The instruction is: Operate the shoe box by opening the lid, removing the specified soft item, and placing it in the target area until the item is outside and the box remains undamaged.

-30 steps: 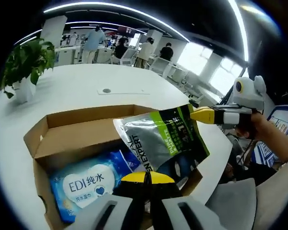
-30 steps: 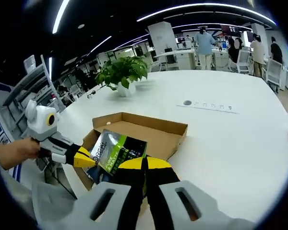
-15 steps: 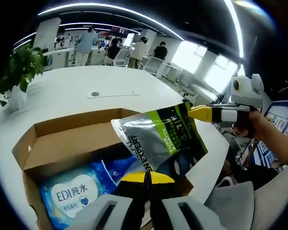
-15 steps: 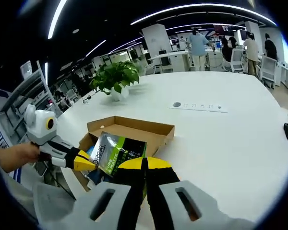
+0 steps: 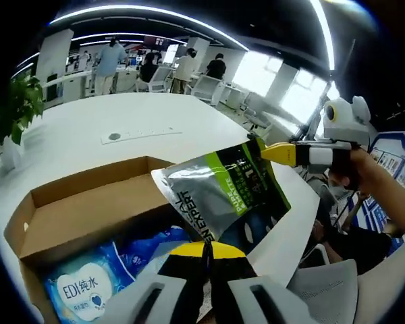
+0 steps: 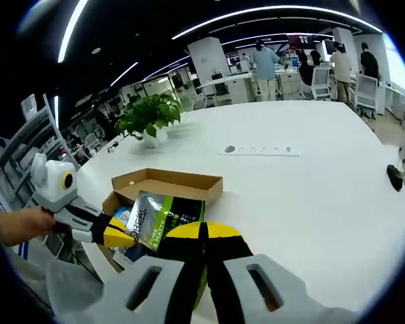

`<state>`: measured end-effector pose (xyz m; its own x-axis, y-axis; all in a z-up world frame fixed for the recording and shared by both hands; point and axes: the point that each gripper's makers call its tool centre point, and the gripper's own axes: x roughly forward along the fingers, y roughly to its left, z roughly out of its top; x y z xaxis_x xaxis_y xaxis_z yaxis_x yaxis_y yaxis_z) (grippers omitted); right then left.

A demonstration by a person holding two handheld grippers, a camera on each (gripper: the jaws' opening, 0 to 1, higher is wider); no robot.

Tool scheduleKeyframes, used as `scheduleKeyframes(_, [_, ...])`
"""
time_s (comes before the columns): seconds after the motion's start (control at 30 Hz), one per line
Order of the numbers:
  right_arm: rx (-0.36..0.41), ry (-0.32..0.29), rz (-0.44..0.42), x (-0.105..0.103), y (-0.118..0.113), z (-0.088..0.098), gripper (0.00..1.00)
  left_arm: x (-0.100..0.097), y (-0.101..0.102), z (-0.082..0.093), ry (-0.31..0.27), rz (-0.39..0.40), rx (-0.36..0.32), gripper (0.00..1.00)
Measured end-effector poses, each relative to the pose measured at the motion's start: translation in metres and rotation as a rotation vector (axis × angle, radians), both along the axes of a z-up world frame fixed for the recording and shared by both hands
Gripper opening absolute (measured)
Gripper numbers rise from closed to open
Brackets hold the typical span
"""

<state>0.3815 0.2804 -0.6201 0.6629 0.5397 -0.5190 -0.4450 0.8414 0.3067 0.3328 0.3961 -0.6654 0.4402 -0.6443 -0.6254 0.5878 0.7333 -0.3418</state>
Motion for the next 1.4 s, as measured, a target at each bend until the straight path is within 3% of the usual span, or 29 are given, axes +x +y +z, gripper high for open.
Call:
scheduleKeyframes(0.5, [-0.019, 0.046, -0.057, 0.01, -0.043, -0.021, 0.0, 0.012, -0.046, -0.013, 0.01, -0.097, 0.078, 0.0])
scheduleKeyframes(1.0, [-0.037, 0.095, -0.096, 0.034, -0.066, -0.056, 0.0, 0.031, -0.067, -0.035, 0.034, -0.169, 0.17, 0.0])
scheduleKeyframes(1.13, [-0.056, 0.104, -0.098, 0.043, -0.069, -0.065, 0.0, 0.038, -0.073, -0.042, 0.029, -0.202, 0.223, 0.0])
scheduleKeyframes(1.4, [-0.093, 0.121, -0.085, 0.056, -0.072, -0.087, 0.0, 0.048, -0.077, -0.061, -0.019, -0.325, 0.394, 0.01])
